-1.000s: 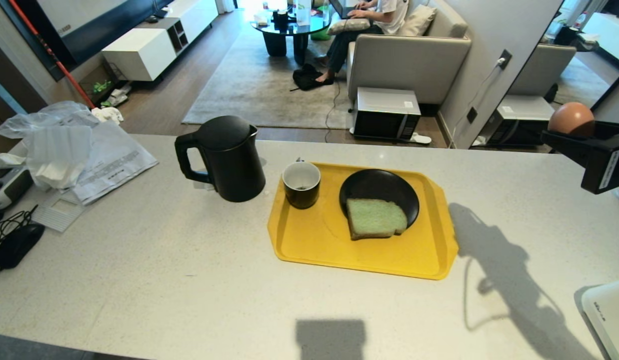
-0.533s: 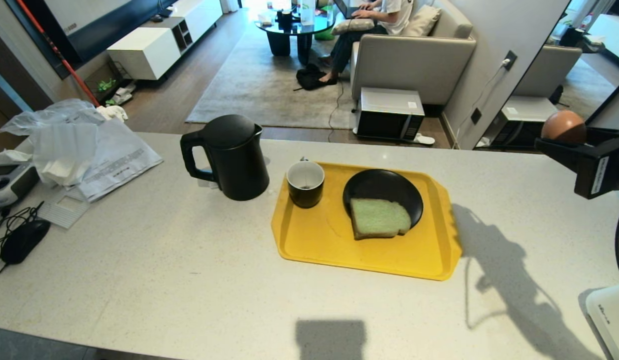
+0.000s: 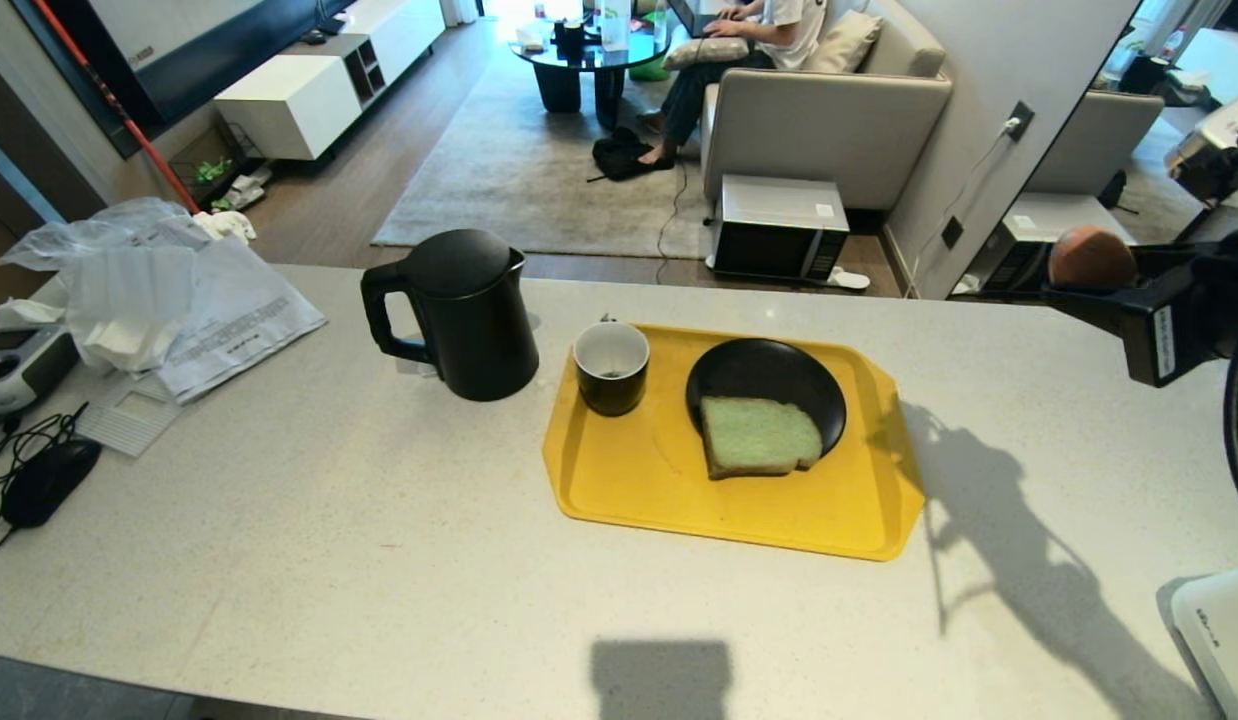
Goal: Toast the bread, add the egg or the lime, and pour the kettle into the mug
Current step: Put the egg in the bowl
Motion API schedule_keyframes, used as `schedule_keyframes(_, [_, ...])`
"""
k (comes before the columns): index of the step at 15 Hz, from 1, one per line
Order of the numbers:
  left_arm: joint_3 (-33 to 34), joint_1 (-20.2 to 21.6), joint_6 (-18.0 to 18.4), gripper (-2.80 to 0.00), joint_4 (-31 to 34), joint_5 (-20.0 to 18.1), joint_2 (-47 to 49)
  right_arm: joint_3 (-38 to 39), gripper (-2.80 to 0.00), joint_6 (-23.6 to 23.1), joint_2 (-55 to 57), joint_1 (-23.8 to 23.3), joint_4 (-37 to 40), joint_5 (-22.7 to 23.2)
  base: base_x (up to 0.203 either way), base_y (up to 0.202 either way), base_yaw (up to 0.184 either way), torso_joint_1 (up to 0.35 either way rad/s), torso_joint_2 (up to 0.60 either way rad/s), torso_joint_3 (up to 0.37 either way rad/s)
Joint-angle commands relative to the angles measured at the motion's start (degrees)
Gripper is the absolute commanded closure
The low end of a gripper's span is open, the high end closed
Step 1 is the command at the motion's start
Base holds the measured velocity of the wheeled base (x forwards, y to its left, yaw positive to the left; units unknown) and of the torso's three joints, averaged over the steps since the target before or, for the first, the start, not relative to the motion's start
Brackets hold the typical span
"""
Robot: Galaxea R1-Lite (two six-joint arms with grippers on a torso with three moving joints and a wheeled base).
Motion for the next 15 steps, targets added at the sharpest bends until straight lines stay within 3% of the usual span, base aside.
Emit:
schedule_keyframes(1, [0.00,0.02,-0.01,0.00,-0.04,0.01,0.05,-5.40,0.00,-2.29,7.75,1.85,0.38,-0.14,0.000,0.000,0.000,0.000,0.00,0.000])
schedule_keyframes(6, [0.00,0.05,-0.01,0.00,-0.04,0.01,0.05,-13.95,0.00,-12.90,20.93,6.01,1.93,-2.71,0.000,0.000,0.000,0.000,0.00,0.000])
schedule_keyframes(11, [0.00,0.02,-0.01,0.00,-0.04,0.01,0.05,-21.03,0.00,-22.42,30.78,6.53,2.46,-5.43,0.000,0.000,0.000,0.000,0.00,0.000])
schedule_keyframes(12, [0.00,0.02,-0.01,0.00,-0.04,0.01,0.05,-23.33,0.00,-23.99,31.73,6.51,4.12,-5.49,0.000,0.000,0.000,0.000,0.00,0.000])
schedule_keyframes(15, [0.00,0.02,-0.01,0.00,-0.04,0.01,0.05,-31.60,0.00,-25.72,33.75,7.47,20.52,-5.35,0.000,0.000,0.000,0.000,0.00,0.000])
